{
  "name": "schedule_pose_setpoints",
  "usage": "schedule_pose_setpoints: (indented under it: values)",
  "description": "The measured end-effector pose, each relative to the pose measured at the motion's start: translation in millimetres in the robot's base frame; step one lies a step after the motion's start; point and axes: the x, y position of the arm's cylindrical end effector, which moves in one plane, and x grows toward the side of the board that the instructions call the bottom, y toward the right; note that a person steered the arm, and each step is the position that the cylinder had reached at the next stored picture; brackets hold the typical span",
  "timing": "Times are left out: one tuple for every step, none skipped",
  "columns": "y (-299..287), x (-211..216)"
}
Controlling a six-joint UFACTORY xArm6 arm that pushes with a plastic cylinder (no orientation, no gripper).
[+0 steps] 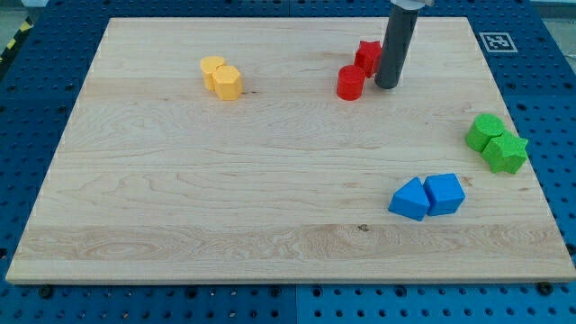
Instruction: Move your arm diagonally to the blue blocks
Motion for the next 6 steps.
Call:
schedule_pose_setpoints:
  values:
    - [0.0,1.1]
    - [0.0,6.1]
    - [3.2,13.2]
    - [11.4,38.8]
    - [10.7,53.6]
    - [-17.6,63.6]
